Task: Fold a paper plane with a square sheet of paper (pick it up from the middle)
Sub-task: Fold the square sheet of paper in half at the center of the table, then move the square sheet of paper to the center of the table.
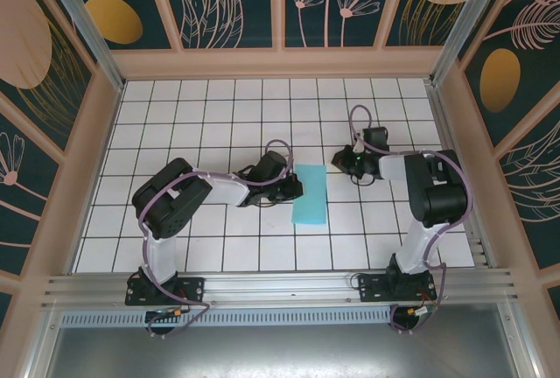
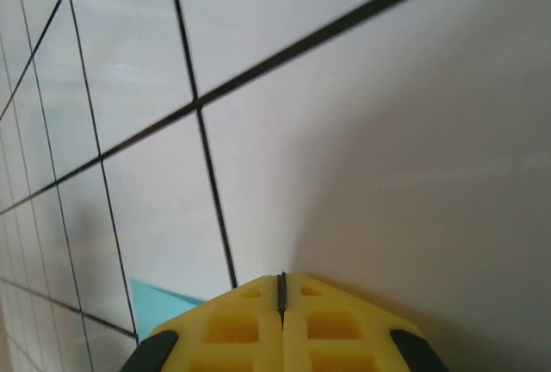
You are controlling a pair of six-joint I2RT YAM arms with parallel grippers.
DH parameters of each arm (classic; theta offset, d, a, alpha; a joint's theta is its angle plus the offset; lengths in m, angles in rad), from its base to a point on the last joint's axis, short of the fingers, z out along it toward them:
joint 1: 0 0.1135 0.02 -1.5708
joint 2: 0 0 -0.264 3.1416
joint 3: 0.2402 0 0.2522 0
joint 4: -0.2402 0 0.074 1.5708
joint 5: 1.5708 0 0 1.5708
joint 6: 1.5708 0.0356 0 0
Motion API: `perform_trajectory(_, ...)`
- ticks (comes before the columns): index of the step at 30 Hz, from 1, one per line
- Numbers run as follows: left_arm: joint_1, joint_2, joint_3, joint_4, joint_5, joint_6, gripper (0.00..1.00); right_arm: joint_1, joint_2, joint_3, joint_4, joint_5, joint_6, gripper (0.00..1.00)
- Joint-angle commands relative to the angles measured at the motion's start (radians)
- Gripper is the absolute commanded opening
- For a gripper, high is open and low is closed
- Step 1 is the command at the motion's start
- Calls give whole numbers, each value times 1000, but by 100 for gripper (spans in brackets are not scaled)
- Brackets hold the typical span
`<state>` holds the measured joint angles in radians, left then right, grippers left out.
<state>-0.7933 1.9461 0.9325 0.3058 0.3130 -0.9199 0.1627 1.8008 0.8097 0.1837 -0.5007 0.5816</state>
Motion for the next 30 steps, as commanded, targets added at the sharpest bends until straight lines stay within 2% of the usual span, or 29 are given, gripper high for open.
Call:
perform_trajectory(1,9,7,-42,-228,-55,46,0,21,-76,18,-64,10,-24,0)
perform_trajectory(9,57,-82,13,-312,-113,101,0,208,-208,-26,-160,69,2,0)
perform_trajectory(14,130,-124,-68,-310,-129,95,0,321,-185,-29,-152,78,47,0)
perform_trajectory(19,166,-177,-121,-288,-133,69,0,425,-106,-14,-89,53,94,0)
perform_trajectory(26,167,-226,-104,-211,-56,83,0,460,-12,20,-60,30,107,0)
perform_trajectory(30,166,-223,-64,-160,22,107,0,460,9,32,-102,36,84,0)
